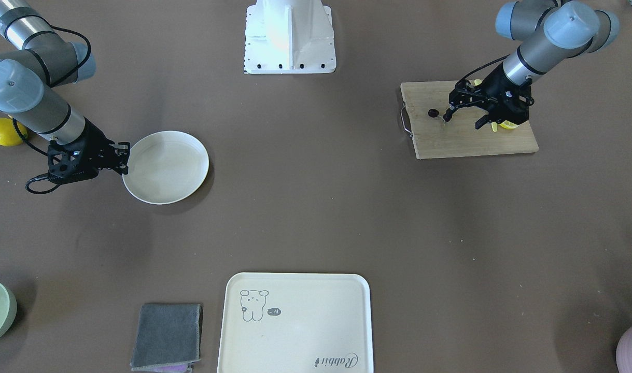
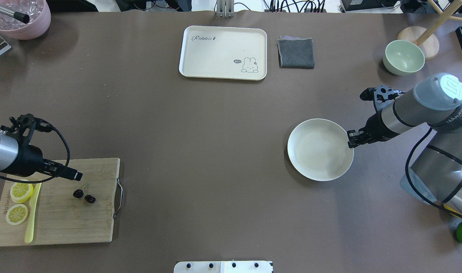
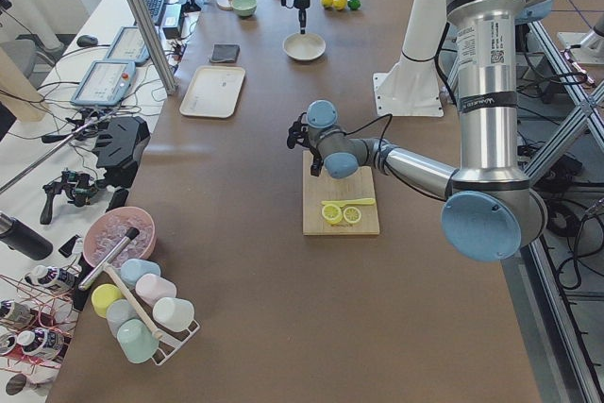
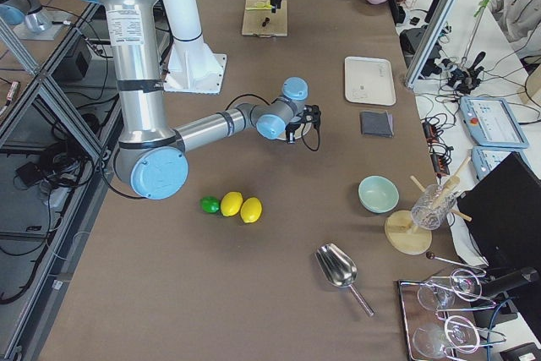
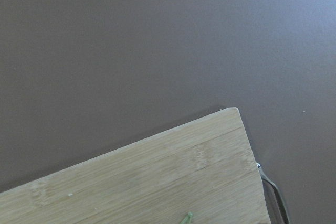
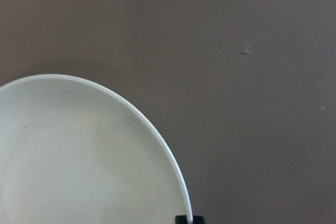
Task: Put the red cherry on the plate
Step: 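Drag white plate toward table center with right gripper while left grasps cherries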
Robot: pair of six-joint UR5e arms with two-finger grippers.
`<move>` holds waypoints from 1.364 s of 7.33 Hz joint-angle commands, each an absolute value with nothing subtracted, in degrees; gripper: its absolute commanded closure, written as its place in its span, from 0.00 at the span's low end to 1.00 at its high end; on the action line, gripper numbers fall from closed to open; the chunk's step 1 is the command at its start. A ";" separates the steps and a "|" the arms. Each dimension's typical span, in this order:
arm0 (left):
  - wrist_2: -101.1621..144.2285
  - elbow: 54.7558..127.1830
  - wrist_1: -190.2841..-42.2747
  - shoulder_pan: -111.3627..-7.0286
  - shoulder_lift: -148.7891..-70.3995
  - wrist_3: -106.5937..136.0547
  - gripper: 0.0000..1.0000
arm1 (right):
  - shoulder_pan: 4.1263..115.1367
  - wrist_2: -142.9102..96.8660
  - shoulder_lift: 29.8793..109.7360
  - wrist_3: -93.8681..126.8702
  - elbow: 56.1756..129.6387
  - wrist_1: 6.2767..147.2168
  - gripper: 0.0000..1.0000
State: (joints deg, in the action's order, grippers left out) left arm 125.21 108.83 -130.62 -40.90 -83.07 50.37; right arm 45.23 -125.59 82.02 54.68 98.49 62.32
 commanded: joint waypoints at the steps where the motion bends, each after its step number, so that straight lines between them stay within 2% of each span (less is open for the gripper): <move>1: 124.55 108.90 -130.61 -38.16 -82.71 51.58 0.24 | 42.73 -126.65 76.49 64.11 98.70 62.14 1.00; 4: 119.00 109.07 -130.61 -32.79 -82.79 54.84 0.37 | 37.02 -124.90 71.29 73.54 98.79 62.14 1.00; 6: 119.00 108.90 -130.52 -32.78 -82.44 54.49 0.55 | 32.80 -121.13 68.65 77.15 98.70 62.14 1.00; 7: 118.92 108.81 -130.52 -32.70 -82.44 54.23 0.74 | 30.87 -119.46 67.69 79.08 98.70 62.14 1.00; 8: 118.92 108.90 -130.52 -32.70 -82.27 54.23 0.99 | 29.46 -118.05 67.33 80.23 98.79 62.14 1.00; 10: 118.92 109.16 -130.52 -32.78 -82.35 54.14 1.00 | 27.78 -116.55 66.89 81.47 98.70 62.14 1.00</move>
